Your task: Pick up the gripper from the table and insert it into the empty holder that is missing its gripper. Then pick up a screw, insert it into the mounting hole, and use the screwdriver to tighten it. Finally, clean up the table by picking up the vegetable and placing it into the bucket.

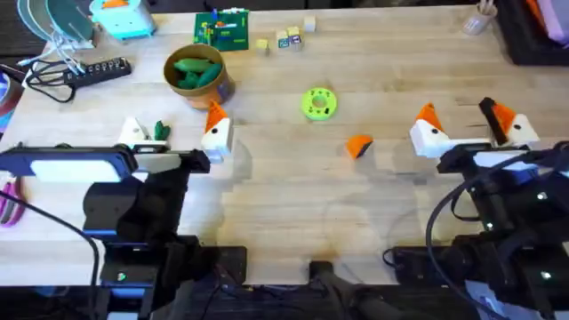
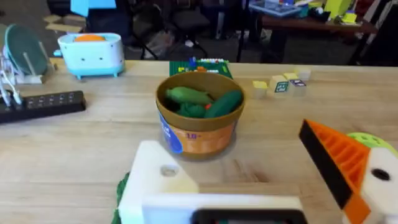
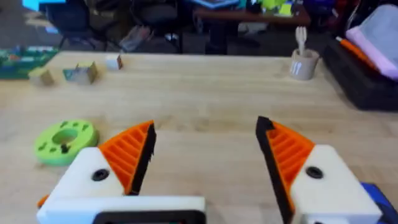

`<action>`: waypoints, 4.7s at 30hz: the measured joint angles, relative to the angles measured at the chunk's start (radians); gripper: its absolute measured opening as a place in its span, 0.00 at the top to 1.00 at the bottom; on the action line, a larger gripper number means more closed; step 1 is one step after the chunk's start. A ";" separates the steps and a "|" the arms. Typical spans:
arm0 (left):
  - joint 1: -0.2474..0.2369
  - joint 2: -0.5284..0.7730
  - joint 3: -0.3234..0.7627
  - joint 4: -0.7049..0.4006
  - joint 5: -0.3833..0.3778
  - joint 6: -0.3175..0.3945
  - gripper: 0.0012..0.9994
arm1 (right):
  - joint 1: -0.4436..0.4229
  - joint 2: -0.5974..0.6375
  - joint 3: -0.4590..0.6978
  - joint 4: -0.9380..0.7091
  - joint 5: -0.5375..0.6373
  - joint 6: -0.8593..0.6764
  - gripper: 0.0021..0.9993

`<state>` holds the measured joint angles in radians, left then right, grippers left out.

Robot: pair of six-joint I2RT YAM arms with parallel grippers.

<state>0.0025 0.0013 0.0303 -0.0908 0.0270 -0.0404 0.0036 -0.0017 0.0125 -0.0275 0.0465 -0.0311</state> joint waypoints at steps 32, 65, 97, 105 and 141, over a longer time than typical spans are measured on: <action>0.273 1.093 0.917 -0.921 -0.093 -0.203 0.01 | 0.000 0.717 0.765 -0.720 -0.041 -0.022 0.01; -0.508 0.890 1.000 -0.607 0.031 -0.210 0.01 | 0.000 0.717 0.765 -0.716 -0.041 -0.022 0.01; -0.583 0.880 0.610 0.074 0.127 0.030 0.01 | 0.000 0.717 0.765 -0.716 -0.041 -0.022 0.01; -0.583 0.652 0.285 0.277 0.168 0.003 0.01 | 0.000 0.717 0.765 -0.715 -0.041 -0.022 0.01; -0.583 0.010 -0.024 0.031 0.239 -0.028 0.01 | 0.000 0.717 0.765 -0.715 -0.041 -0.022 0.01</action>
<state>-0.5804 0.0109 0.0059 -0.0593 0.2657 -0.0681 0.0036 0.7154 0.7776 -0.7425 0.0055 -0.0528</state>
